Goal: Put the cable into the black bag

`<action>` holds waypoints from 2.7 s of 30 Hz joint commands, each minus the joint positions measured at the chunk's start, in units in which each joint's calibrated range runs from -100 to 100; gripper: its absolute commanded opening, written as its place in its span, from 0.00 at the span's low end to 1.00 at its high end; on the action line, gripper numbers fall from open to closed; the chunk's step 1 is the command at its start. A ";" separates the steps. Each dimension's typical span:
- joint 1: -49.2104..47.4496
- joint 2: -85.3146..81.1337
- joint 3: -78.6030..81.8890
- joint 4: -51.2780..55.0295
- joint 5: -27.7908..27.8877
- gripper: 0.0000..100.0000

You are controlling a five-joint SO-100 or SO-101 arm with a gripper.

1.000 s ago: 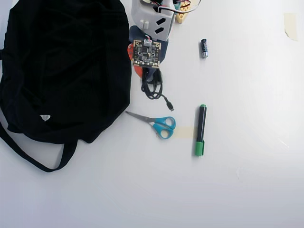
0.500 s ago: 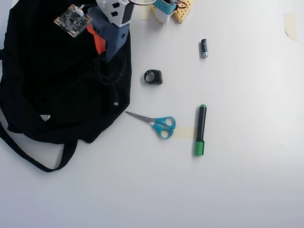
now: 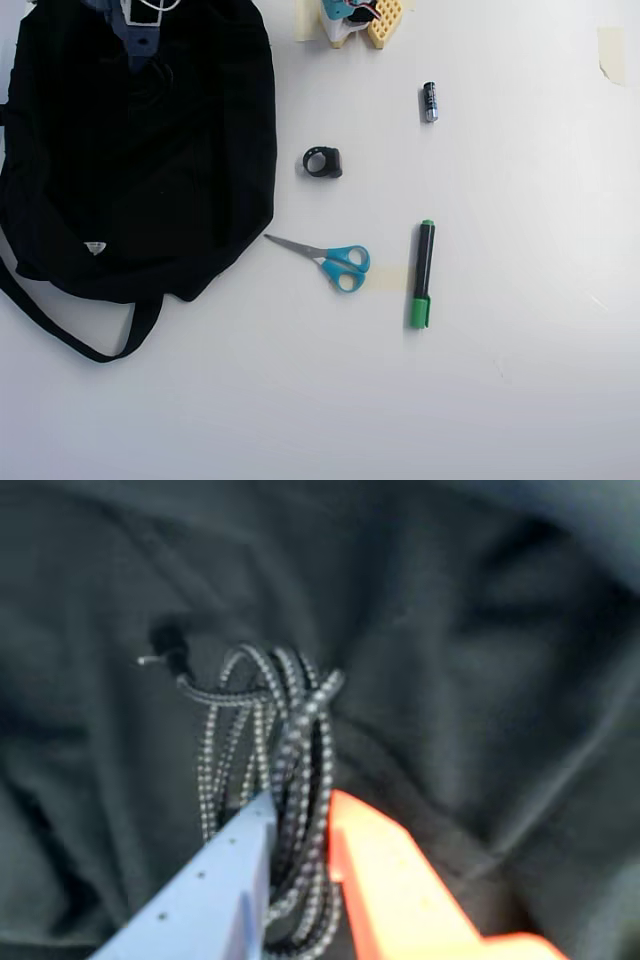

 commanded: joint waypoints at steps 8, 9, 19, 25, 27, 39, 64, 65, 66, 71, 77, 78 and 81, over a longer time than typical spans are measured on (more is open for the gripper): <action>-3.50 -9.17 -1.18 0.30 1.84 0.29; -5.60 -13.90 -0.73 3.57 1.84 0.29; -42.62 -23.61 -1.45 23.98 -3.41 0.02; -53.54 -33.24 -1.72 29.84 -7.18 0.02; -53.54 -35.48 0.71 30.79 -7.18 0.02; -59.22 -53.57 21.01 22.35 -6.76 0.02; -62.96 -99.80 76.27 12.44 0.63 0.02; -62.96 -101.04 77.89 12.53 0.68 0.02; -62.96 -102.28 79.50 12.53 0.68 0.02; -62.96 -105.52 85.70 12.53 0.68 0.02; -62.96 -105.69 89.93 12.53 0.26 0.03; -62.96 -105.69 89.93 12.61 0.26 0.03; -62.89 -105.69 89.93 14.85 0.26 0.03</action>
